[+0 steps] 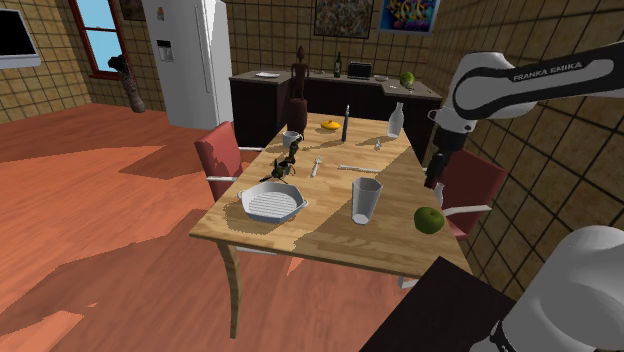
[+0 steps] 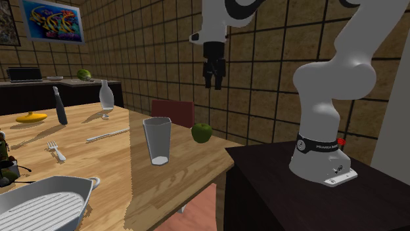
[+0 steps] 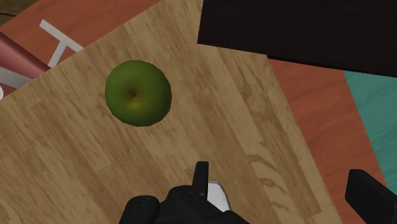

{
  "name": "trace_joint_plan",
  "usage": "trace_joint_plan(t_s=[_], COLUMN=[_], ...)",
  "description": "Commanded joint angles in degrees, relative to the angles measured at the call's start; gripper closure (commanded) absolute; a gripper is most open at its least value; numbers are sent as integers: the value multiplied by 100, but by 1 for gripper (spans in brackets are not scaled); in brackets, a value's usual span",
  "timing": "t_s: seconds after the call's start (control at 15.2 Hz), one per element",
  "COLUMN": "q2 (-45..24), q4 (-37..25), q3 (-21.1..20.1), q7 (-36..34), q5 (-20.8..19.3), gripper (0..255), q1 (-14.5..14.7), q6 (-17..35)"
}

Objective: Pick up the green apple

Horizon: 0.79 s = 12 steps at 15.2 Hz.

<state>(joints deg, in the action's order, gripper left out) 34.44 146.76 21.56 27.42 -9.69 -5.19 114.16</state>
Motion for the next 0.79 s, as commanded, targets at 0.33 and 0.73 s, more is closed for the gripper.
trace_joint_plan(t_s=[0.33,0.73], q2=[-1143,-2465], q4=[-89,-466], q3=[864,1606], q7=[1000,2092], q5=[-178,225], gripper=[0,0], q1=[-63,58], q6=[975,1779])
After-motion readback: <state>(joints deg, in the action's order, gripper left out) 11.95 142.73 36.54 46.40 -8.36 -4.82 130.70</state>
